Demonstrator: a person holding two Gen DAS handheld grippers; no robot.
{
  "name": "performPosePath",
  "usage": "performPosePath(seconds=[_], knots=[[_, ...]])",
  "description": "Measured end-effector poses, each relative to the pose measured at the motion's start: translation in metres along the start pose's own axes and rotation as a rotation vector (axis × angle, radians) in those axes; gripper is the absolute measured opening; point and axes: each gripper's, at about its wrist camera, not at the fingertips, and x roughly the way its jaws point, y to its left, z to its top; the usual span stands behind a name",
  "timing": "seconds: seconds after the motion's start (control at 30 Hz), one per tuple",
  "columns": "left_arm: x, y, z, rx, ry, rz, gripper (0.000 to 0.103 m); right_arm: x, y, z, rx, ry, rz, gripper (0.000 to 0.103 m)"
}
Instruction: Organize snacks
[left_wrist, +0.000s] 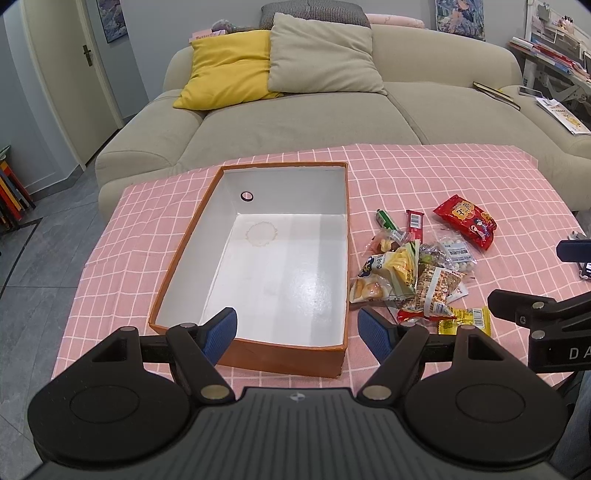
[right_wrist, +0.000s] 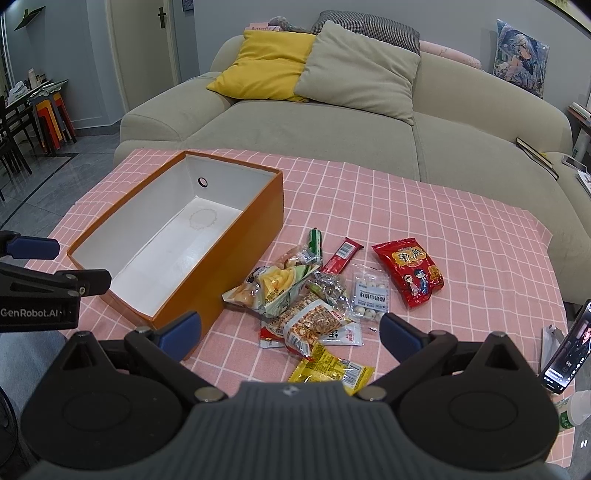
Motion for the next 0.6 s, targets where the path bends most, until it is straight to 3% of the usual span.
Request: performPosePath(seconds=[0.6], knots=[[-0.0009, 0.0008, -0.0026, 0.002, 0.005, -0.003, 0.088, 0.0047, 0.0059, -0.0002, -0.007, 0.014, 0.004, 0.099]])
